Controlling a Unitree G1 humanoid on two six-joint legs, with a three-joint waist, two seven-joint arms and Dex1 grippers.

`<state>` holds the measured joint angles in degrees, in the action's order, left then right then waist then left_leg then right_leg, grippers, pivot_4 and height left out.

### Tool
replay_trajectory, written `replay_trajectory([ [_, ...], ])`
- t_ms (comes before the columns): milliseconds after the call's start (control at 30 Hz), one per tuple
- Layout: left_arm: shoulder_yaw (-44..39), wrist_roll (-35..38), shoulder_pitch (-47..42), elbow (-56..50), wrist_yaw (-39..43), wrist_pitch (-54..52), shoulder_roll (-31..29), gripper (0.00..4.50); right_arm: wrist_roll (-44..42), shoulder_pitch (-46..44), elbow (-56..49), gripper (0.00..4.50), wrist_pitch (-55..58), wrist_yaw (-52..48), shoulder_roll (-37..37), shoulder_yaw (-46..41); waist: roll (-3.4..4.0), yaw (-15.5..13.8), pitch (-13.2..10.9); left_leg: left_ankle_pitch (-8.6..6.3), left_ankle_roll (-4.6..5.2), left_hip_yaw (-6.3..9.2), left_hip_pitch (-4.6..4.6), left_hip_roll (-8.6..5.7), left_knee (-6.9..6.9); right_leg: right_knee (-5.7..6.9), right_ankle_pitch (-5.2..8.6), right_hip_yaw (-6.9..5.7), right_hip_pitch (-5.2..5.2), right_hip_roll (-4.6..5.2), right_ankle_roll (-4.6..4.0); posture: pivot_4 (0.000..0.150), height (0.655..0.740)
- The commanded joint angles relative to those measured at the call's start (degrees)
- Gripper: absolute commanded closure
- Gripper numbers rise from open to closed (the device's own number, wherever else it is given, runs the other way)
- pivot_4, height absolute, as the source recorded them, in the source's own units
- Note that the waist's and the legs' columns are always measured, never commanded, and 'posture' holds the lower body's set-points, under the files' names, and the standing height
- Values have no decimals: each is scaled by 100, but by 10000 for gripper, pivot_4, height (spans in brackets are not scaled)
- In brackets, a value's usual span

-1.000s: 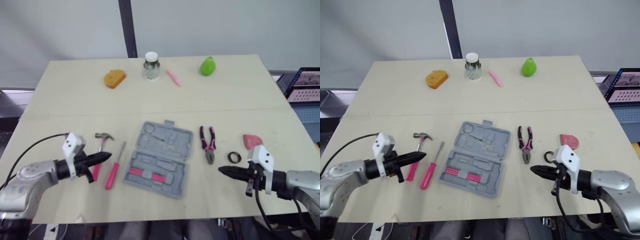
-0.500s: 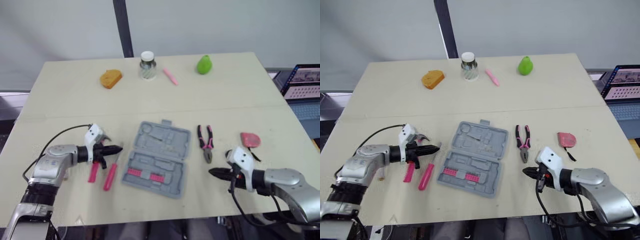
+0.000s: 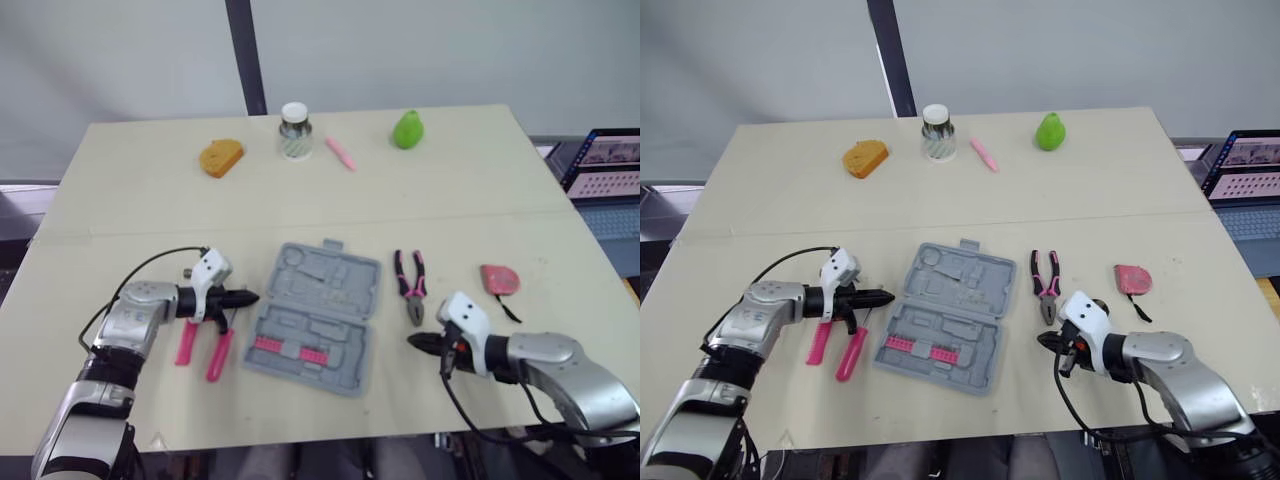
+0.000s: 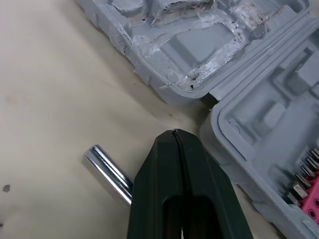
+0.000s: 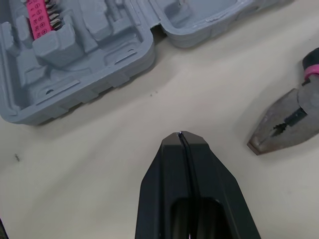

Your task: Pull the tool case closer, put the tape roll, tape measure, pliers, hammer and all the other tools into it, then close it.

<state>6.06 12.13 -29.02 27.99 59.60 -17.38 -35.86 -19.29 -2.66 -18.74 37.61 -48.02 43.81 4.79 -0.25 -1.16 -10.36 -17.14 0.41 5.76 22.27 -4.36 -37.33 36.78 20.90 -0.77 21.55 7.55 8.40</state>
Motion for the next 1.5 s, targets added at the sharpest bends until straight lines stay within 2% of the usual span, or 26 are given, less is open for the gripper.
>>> replay_trajectory([
  [33, 36, -145, -175, 197, 80, 206, 87, 45000, 123, -193, 82, 44690, -22, 125, -134, 118, 0, -2, 0, 0, 0, 0, 0, -1, -1, 1, 0, 0, 0, 1, 0, 1500, 7341],
  [633, 212, -581, -521, 695, 275, 539, 488, 45000, 534, -938, 747, 44690, -130, 177, -743, 592, -6, 2, 3, 0, 0, 0, 1, -2, -10, 14, 0, -5, 4, 0, 0, 1500, 7341],
  [1500, 286, -478, 518, -882, 413, -243, 398, 45000, 680, -1196, 948, 44690, -216, 0, -1031, 961, -5, 83, 4, 0, 0, 4, 0, -2, -9, 20, 0, -6, 5, 1, 0, 1500, 7341],
])
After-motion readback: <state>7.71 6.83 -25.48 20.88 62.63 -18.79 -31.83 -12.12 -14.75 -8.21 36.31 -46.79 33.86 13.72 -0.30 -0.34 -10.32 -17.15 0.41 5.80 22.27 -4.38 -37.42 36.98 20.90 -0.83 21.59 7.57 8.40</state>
